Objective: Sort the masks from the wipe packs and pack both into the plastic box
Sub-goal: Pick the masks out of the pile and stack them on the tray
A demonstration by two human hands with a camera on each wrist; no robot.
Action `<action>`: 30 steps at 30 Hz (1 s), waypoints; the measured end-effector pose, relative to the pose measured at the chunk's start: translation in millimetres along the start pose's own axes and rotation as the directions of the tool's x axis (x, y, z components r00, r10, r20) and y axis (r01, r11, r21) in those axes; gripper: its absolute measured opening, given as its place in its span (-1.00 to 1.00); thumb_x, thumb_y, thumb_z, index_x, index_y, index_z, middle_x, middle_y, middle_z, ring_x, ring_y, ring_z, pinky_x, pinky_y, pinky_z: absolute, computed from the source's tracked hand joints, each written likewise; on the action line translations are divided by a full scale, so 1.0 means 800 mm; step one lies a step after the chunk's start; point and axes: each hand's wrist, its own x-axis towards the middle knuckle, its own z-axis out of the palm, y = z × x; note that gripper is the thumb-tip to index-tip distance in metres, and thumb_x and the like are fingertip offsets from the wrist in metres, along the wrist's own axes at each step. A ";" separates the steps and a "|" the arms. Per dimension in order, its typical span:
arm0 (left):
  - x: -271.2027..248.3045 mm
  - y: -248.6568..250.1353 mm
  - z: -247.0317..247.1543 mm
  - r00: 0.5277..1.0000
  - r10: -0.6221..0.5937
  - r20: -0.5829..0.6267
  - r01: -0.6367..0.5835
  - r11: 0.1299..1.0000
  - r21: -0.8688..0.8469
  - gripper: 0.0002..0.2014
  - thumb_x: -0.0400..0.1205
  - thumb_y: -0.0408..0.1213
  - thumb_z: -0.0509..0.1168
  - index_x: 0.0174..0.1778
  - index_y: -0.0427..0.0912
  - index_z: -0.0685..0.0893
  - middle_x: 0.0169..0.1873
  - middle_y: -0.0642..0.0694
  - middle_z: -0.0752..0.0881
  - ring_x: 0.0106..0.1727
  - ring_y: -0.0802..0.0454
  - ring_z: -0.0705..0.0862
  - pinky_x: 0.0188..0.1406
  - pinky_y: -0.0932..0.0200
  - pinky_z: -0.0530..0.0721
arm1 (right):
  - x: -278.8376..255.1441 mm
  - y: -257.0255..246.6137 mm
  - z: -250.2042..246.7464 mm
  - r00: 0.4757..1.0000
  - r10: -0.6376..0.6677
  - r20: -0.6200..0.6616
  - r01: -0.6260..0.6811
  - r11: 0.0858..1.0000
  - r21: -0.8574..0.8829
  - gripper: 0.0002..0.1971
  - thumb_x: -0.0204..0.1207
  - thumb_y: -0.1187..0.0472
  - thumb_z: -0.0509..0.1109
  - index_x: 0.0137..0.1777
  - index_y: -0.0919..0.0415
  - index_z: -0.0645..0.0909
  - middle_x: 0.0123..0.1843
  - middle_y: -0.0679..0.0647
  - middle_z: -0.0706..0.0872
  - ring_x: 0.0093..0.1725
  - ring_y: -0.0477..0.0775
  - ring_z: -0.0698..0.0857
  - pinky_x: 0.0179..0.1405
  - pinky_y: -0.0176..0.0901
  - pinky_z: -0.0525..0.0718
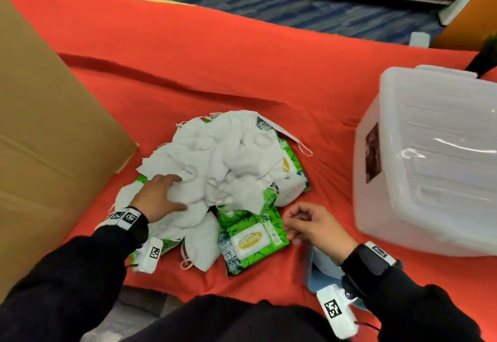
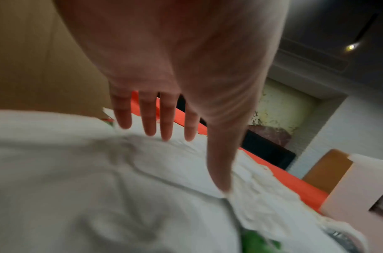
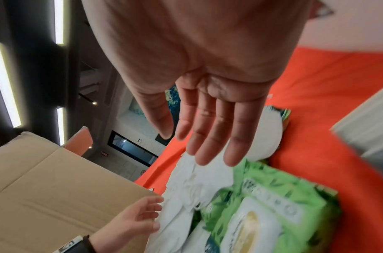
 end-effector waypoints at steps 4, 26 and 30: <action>-0.003 -0.045 0.010 0.969 0.066 0.240 -0.143 0.937 0.319 0.40 0.03 0.44 0.58 0.76 0.25 -0.02 0.70 -0.12 0.12 0.66 -0.20 0.23 0.54 -0.20 0.45 | 0.056 -0.011 0.079 0.981 0.165 0.105 -0.171 0.984 0.052 -0.94 0.63 0.32 0.46 0.06 0.27 0.67 -0.13 0.22 0.83 -0.20 0.14 0.83 -0.25 -0.08 0.78; 0.064 0.018 -0.051 0.954 0.290 -0.071 -0.293 0.863 -0.411 -0.67 0.67 -0.25 0.32 0.32 0.14 0.57 0.00 -0.08 0.78 0.01 -0.07 0.70 -0.14 0.12 0.49 | 0.172 0.007 0.285 0.980 0.194 0.050 -0.073 0.581 -0.811 -0.60 0.72 0.12 0.35 0.49 0.26 0.55 0.43 0.29 0.66 0.45 0.32 0.62 0.41 0.01 0.57; 0.070 -0.018 -0.048 0.979 0.197 -0.045 -0.198 0.887 -0.416 -0.76 0.55 -0.23 0.46 0.04 0.18 0.67 -0.05 0.14 0.78 0.05 0.12 0.72 -0.06 0.18 0.56 | 0.159 -0.019 0.229 0.988 0.152 0.019 -0.104 0.754 -0.649 -0.54 0.35 0.30 0.52 0.29 0.13 0.70 0.18 0.03 0.75 0.18 0.08 0.72 0.11 -0.17 0.64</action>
